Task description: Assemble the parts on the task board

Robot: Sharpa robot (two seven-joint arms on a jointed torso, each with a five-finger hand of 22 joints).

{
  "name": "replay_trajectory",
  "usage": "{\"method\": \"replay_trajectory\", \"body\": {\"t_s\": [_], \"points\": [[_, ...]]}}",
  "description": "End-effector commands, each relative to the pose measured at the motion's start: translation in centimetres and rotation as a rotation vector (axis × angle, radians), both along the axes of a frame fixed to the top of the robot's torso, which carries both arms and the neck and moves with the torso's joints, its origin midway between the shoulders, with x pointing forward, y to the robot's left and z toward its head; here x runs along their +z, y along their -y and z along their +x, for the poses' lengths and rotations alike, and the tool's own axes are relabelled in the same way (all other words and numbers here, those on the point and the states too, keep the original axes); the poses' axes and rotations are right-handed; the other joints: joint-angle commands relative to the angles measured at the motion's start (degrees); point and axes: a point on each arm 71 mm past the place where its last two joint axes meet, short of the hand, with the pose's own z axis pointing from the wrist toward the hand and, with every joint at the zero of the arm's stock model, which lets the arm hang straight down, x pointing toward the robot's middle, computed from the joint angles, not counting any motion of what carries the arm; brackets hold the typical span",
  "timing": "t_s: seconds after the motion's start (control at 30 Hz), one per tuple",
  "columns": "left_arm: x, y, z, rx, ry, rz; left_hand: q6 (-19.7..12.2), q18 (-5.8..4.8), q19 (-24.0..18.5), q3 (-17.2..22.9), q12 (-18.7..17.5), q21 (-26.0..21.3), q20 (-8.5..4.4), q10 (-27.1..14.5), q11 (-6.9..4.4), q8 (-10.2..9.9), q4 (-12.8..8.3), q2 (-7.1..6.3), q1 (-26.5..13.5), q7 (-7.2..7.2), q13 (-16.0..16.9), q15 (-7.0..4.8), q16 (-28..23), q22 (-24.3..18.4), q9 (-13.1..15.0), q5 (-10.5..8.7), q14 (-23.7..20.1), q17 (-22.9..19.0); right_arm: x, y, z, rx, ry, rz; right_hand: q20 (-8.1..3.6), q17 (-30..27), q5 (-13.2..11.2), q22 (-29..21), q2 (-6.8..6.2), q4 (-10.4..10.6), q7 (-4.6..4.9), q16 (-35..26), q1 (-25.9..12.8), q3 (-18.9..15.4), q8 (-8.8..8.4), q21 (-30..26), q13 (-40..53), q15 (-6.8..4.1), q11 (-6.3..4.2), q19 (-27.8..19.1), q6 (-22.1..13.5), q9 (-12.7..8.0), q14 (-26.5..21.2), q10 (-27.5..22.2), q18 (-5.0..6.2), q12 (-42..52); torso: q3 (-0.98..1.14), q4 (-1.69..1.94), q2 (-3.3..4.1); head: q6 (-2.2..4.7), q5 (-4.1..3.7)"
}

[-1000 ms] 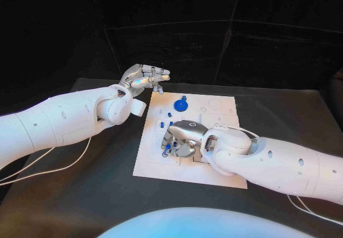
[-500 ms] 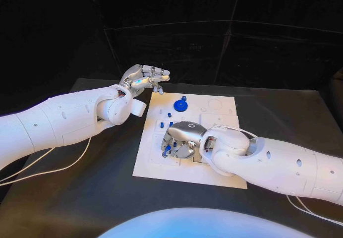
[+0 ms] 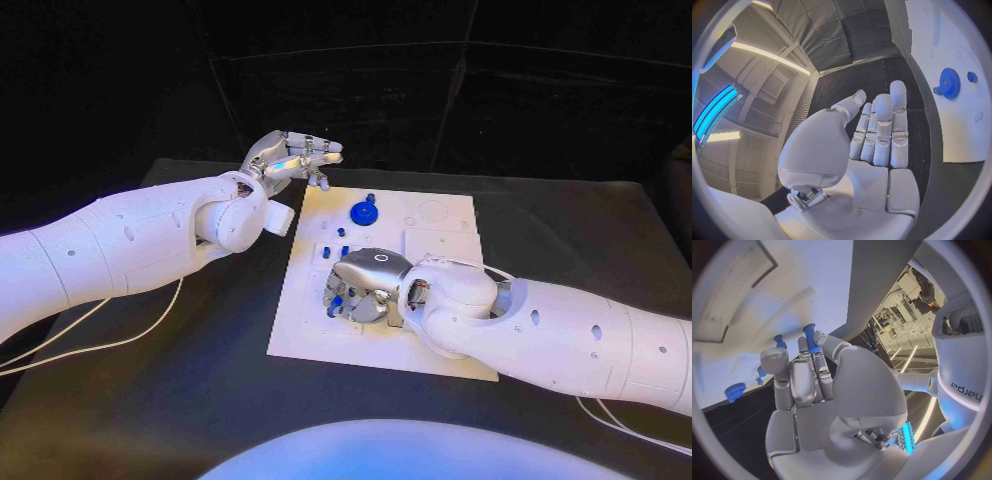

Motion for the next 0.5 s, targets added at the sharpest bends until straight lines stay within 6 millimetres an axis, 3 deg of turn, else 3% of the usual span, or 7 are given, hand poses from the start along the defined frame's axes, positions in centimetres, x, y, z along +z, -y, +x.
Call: {"method": "replay_trajectory", "body": {"t_s": [0.03,0.17,0.23,0.33,0.5], "points": [[0.12,0.16,0.01,-0.011,0.002,-0.008,-0.44,0.35,-0.03,-0.35,0.34,-0.21,0.19,-0.41,0.11,0.37,0.06,0.40,-0.24,-0.15,-0.06,-0.11,-0.23,-0.06,-0.02,0.02,-0.35,-0.06,-0.43,-0.03,-0.20,0.001,0.005,-0.031,0.10,-0.14,0.07,-0.12,0.08,0.10,-0.08,0.19,0.07,0.24,-0.40,0.01,0.02,0.33,-1.69,-0.47,-0.41,-0.08,0.94,1.35,-0.48,0.02,0.00,0.02,0.01,0.01,0.06],[0.12,0.16,0.01,-0.011,0.001,-0.008,-0.44,0.35,-0.03,-0.35,0.34,-0.21,0.19,-0.41,0.11,0.37,0.06,0.40,-0.24,-0.15,-0.06,-0.11,-0.23,-0.06,-0.02,0.02,-0.35,-0.06,-0.34,-0.14,-0.29,0.010,0.011,-0.018,0.62,-0.36,1.10,-0.79,-0.94,0.70,0.72,0.14,-1.81,-0.32,-0.89,-0.32,-0.96,1.09,-0.75,-0.95,-2.06,-0.24,0.85,-1.85,-0.45,-2.18,0.00,0.00,0.01,0.07,0.07],[0.12,0.16,0.01,-0.011,0.001,-0.008,-0.44,0.35,-0.03,-0.35,0.34,-0.21,0.19,-0.41,0.11,0.37,0.06,0.40,-0.24,-0.15,-0.06,-0.11,-0.23,-0.06,-0.02,0.02,-0.35,-0.06,-0.25,-0.19,-0.33,0.014,0.015,-0.005,1.12,-0.60,1.81,-1.20,-2.07,1.18,1.15,0.07,-3.27,-1.11,-0.91,-0.56,-1.69,1.64,-0.10,-1.24,-3.11,-0.27,0.76,-3.69,-0.41,-3.50,-0.02,0.01,0.03,0.07,0.08],[0.12,0.15,0.01,-0.011,0.001,-0.008,-0.44,0.35,-0.03,-0.35,0.34,-0.21,0.19,-0.41,0.11,0.37,0.06,0.40,-0.24,-0.15,-0.06,-0.11,-0.23,-0.06,-0.02,0.02,-0.35,-0.06,-0.11,-0.28,-0.38,0.020,0.021,0.014,1.54,-0.76,1.45,-1.58,-3.15,1.56,1.04,0.05,-4.43,-2.27,-0.96,-0.80,-2.05,1.91,0.13,-1.49,-4.73,-0.30,0.67,-4.71,-0.26,-4.16,-0.01,0.04,0.02,0.11,0.07],[0.11,0.14,0.00,-0.011,0.000,-0.008,-0.44,0.35,-0.03,-0.35,0.34,-0.21,0.19,-0.41,0.11,0.37,0.06,0.40,-0.24,-0.15,-0.06,-0.11,-0.23,-0.06,-0.02,0.02,-0.35,-0.06,-0.01,-0.36,-0.46,0.027,0.022,0.028,1.69,-0.78,1.57,-1.67,-3.64,1.82,0.93,0.11,-4.99,-3.22,-0.87,-0.88,-2.08,1.96,0.16,-1.57,-5.82,-0.25,0.63,-5.13,-0.19,-4.42,0.00,0.05,0.03,0.09,0.10]]}}
